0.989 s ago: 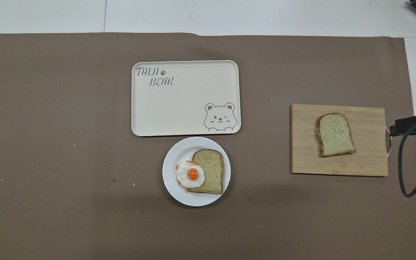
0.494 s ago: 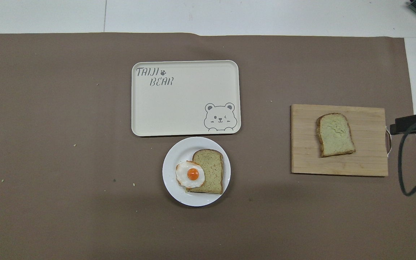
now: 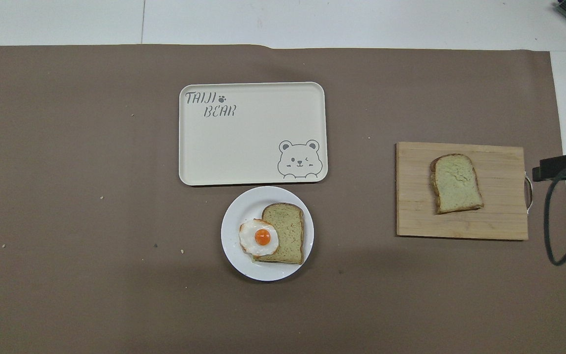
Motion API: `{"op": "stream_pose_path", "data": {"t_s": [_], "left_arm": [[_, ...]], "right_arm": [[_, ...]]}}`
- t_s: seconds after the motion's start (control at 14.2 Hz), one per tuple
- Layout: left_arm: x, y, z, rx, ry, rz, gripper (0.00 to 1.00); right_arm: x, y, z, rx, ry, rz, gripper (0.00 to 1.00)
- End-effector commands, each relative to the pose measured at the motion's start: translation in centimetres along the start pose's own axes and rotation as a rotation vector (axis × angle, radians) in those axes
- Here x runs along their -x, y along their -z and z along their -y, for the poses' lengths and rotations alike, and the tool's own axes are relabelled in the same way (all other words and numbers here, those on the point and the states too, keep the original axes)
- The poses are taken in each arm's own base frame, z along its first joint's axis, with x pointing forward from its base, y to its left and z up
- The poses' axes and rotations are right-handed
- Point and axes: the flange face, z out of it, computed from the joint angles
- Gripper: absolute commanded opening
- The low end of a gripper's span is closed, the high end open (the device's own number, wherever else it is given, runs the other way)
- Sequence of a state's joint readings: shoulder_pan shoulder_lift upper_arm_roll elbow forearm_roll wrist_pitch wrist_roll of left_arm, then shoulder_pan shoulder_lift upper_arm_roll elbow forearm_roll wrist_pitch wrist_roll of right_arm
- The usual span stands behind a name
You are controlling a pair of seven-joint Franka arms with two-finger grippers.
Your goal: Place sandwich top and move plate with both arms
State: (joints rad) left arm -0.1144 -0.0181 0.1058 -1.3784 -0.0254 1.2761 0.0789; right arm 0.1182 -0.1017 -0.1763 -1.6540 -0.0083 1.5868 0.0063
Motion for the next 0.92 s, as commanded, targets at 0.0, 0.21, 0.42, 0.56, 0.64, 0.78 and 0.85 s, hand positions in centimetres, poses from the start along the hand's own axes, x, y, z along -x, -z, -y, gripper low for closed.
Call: {"op": "stream_pose_path", "data": {"t_s": [0.0,0.21,0.42,0.56,0.64,0.78,0.85], "left_arm": [[0.5,0.4,0.1,-0.008,0.004,0.004,1.00],[0.5,0.4,0.1,-0.008,0.003,0.002,1.00],[0.6,0.5,0.1,-0.008,0.003,0.001,1.00],[0.5,0.4,0.1,-0.008,0.003,0.002,1.00],[0.5,0.4,0.1,-0.008,0.003,0.002,1.00],[0.5,0.4,0.1,-0.008,0.004,0.002,1.00],[0.5,0.4,0.1,-0.008,0.004,0.002,1.00]], "right_arm": [[0.3,-0.5,-0.7,-0.026,0.032,-0.012,1.00],[0.2,-0.5,-0.7,-0.026,0.013,-0.023,1.00],[0.1,-1.9,-2.0,-0.039,-0.013,-0.022,1.00],[-0.3,-2.7,-1.9,-0.047,-0.009,-0.026,1.00],[-0.6,-3.1,-1.9,-0.077,-0.018,-0.035,1.00],[-0.8,-3.9,-1.4,-0.079,-0.012,-0.042,1.00],[-0.8,-4.0,-1.4,-0.080,-0.011,-0.044,1.00]]}}
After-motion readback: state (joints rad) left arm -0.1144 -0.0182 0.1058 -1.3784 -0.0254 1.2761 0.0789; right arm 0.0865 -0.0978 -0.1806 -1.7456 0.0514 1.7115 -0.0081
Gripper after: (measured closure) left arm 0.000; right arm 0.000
